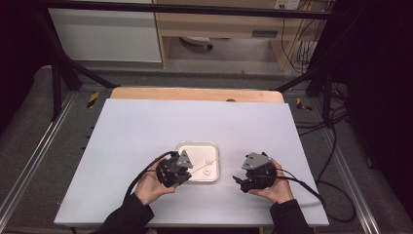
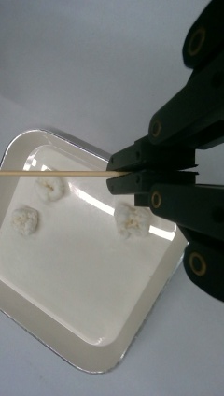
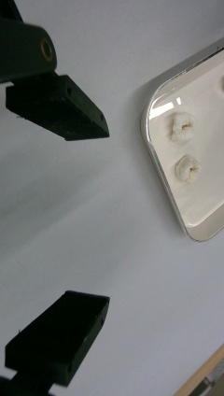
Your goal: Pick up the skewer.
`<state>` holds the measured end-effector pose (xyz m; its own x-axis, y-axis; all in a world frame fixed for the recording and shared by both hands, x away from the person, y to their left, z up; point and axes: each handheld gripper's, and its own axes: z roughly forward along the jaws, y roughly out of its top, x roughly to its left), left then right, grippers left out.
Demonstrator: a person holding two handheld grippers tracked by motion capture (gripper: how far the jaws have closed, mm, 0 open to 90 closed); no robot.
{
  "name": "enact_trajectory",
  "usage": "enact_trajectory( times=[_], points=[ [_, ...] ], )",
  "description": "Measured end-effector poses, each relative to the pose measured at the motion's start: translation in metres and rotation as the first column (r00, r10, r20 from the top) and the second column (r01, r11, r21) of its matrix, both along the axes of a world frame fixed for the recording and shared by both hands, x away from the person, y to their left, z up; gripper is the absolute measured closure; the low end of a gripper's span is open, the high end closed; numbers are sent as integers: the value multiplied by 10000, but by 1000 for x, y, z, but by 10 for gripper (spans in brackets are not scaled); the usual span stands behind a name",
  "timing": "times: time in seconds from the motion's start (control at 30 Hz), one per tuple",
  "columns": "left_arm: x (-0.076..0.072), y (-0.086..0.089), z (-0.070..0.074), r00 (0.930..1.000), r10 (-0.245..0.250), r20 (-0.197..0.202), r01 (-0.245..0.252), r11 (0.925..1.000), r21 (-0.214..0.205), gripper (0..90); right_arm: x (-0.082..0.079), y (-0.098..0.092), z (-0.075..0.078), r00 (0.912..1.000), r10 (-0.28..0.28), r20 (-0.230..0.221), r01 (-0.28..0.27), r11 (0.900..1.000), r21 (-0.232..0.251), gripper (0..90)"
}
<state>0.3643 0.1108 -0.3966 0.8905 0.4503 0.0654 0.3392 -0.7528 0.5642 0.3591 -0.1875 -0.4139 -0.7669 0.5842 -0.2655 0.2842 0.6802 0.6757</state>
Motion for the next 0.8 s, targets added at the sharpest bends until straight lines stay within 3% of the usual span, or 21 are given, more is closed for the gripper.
enact_trajectory(
  times=[0.1, 0.33, 0.6, 0.8],
  points=[
    [-3, 10, -2, 9996, 264, 115, -260, 9992, -303, 884, 1, -2, -2, 9991, -215, -365, 229, 9990, 377, 108],
    [-10, 33, -7, 9962, 830, 259, -802, 9921, -969, 884, 3, -2, -6, 9948, -513, -875, 581, 9953, 773, 51],
    [-19, 55, -16, 9872, 1573, 253, -1514, 9757, -1586, 884, 4, 4, -8, 9903, -669, -1221, 848, 9853, 1485, 27],
    [-27, 67, -23, 9814, 1908, 221, -1834, 9651, -1869, 884, 7, 7, -5, 9860, -897, -1406, 1183, 9704, 2103, 20]
  ],
)
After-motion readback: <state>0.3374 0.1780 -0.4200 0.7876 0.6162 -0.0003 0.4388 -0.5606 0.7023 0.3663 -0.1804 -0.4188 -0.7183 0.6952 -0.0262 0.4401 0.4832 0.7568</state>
